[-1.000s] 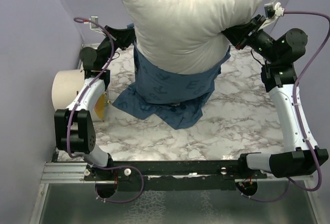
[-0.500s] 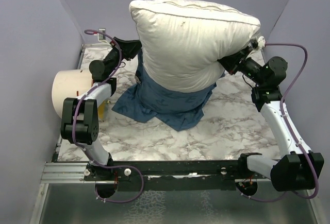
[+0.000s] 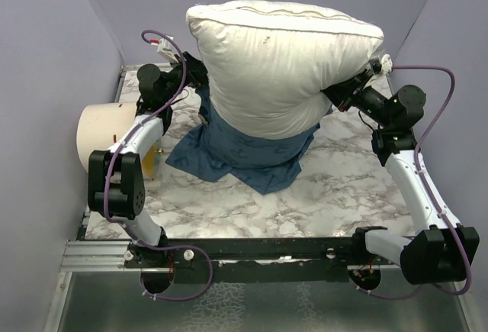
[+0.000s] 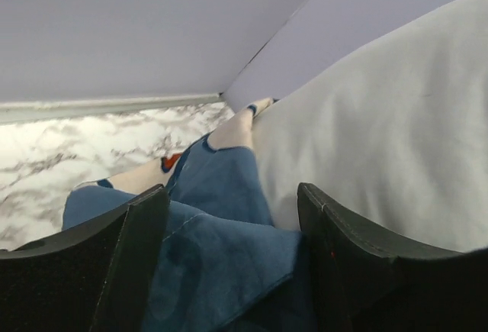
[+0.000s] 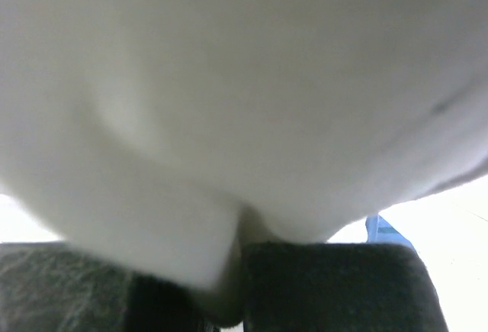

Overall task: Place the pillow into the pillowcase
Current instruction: Stuff the pillow into the pillowcase.

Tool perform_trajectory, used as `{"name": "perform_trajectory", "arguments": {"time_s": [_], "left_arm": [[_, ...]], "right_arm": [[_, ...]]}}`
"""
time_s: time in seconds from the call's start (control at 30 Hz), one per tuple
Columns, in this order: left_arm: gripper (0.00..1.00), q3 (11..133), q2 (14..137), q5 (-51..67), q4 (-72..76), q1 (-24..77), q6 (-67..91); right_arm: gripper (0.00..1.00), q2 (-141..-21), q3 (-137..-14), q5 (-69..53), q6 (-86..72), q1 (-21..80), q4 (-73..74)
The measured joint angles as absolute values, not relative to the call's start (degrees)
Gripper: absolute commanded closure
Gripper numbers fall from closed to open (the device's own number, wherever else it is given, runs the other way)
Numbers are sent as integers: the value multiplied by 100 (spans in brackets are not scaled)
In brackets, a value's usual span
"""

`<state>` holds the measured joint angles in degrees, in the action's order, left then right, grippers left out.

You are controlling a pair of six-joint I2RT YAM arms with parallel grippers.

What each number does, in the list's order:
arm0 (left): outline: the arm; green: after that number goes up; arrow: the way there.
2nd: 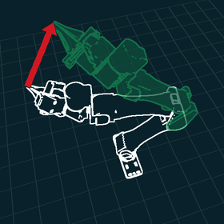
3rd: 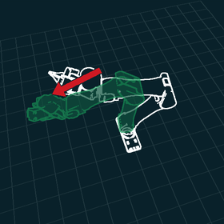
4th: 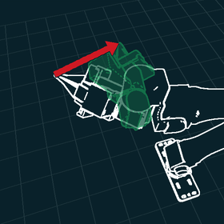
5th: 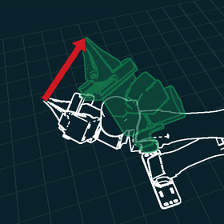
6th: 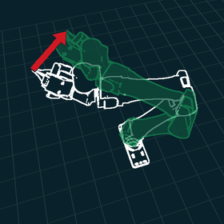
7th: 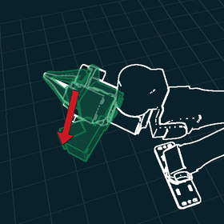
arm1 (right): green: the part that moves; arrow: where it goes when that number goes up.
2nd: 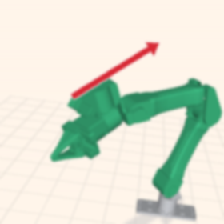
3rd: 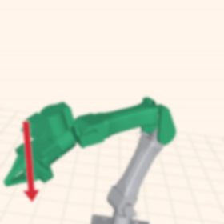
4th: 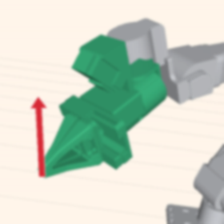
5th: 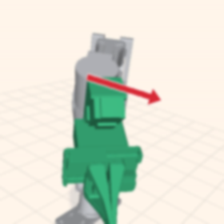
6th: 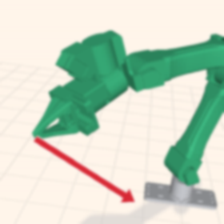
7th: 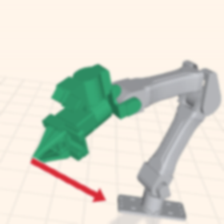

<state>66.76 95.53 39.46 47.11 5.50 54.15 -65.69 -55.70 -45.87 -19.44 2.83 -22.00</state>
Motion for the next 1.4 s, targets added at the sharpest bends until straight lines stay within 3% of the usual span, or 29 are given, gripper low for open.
{"name": "perform_trajectory", "arguments": {"time_s": [0.1,0.27,0.3,0.33,0.5,0.93,1.23,1.4], "left_arm": [[15,6628,9268,3850,3758,510,4875],[13,6394,8604,3667,3120,93,4827],[3,6381,8508,3632,3079,-51,4904],[1,6372,8425,3594,3057,-196,5035],[1,6252,7975,3232,2672,-635,5592],[1,5861,6458,2436,296,-217,6698],[3,5599,7037,2257,419,368,7513],[12,5616,7367,2093,694,513,7769]], "right_arm": [[99,-6569,-5570,-4587,-1929,281,-2200],[99,-6569,-5568,-4587,-1925,283,-2200],[99,-6569,-5570,-4587,-1925,283,-2200],[99,-6569,-5570,-4587,-1922,283,-2200],[99,-6569,-5570,-4587,-1922,283,-2200],[99,-6573,-5548,-4593,-1951,283,-2252],[99,-6587,-5542,-4600,-1986,283,-2294],[99,-6593,-5542,-4626,-1990,283,-2318]]}}
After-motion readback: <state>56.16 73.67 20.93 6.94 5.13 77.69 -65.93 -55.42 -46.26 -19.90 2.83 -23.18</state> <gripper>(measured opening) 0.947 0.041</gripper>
